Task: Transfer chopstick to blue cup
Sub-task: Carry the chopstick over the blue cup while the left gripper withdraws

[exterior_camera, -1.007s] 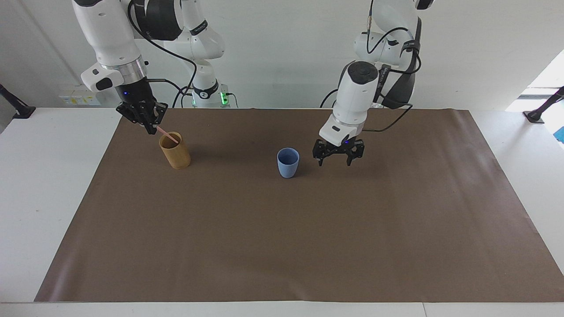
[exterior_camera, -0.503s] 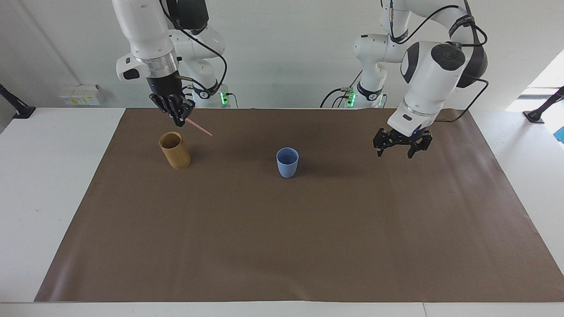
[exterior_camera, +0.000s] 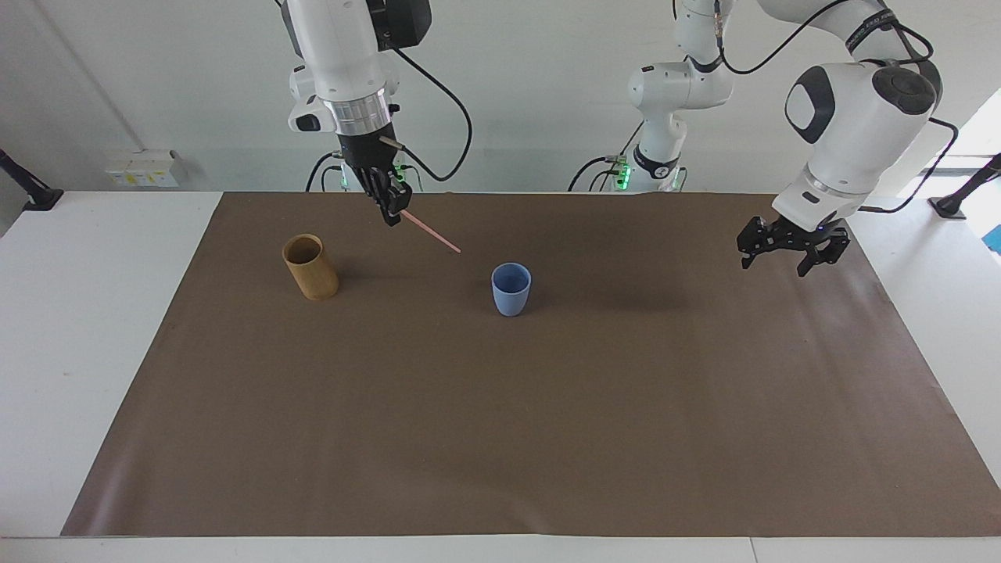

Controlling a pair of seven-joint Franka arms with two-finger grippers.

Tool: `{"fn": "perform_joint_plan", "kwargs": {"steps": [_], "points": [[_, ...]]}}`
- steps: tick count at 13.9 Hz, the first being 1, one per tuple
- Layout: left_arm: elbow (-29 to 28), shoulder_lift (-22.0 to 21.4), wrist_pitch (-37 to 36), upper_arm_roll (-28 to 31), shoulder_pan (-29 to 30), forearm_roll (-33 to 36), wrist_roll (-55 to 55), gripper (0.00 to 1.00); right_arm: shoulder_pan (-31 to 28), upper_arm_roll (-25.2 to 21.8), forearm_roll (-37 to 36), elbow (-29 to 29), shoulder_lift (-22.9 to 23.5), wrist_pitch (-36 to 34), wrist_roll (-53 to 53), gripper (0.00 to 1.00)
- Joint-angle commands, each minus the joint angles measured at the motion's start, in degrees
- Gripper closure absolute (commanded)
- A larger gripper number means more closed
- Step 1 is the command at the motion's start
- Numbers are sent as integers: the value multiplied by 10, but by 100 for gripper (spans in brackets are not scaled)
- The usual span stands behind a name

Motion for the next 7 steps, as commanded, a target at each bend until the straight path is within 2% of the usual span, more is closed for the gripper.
{"fn": "perform_joint_plan", "kwargs": {"steps": [1, 3, 5, 7], "points": [[69, -5, -73, -9, 2, 5, 7, 0, 21, -2, 6, 11, 16, 33, 70, 100], [101, -4, -109, -9, 0, 4, 5, 0, 49, -2, -7, 10, 31, 64, 100, 100], [95, -8, -111, -9, 0, 3, 1, 0, 65, -2, -17, 3, 39, 95, 102, 100], [92, -9, -111, -10, -2, 3, -4, 0, 85, -2, -59, -28, 39, 127, 101, 100]]}}
